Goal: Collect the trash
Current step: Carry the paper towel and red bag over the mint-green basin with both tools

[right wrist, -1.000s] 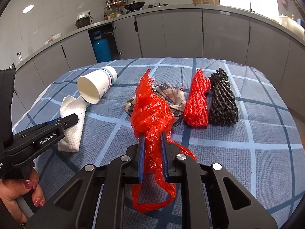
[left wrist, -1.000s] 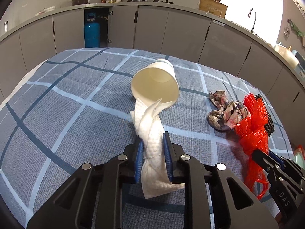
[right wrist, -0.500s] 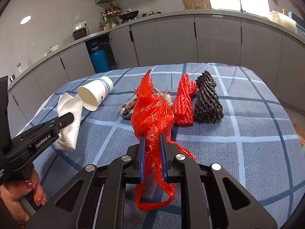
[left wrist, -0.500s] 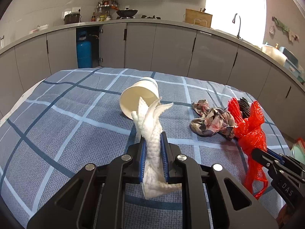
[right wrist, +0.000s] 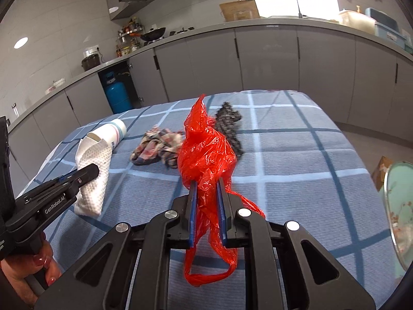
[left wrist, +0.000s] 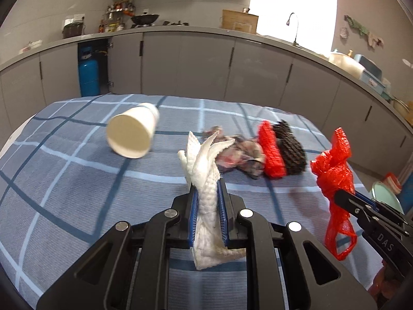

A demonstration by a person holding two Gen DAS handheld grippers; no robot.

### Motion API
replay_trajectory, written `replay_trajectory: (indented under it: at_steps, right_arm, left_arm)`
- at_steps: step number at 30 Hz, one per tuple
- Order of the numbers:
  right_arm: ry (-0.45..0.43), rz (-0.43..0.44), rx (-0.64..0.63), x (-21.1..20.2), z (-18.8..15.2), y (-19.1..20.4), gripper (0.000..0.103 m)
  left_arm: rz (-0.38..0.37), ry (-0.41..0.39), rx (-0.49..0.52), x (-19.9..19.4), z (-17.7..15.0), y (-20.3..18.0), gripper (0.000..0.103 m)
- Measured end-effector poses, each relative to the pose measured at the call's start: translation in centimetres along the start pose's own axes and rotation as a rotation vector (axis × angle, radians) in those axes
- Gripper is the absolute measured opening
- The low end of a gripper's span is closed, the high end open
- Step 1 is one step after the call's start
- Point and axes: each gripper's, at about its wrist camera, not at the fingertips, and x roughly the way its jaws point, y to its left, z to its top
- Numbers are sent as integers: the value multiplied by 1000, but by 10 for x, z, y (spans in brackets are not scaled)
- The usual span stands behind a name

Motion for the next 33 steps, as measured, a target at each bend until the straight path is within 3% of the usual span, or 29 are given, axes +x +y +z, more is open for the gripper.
replay_trajectory:
  at_steps: [21,33]
  right_arm:
    - [-80,-178,102,-74,-10,-116,15]
    - [-134,-340,194,-116,-23,-193,15]
  left_arm:
    - [-214,9,162,-2,-15,-149,15]
    - [-344,9,289,-8,-24,-254,15]
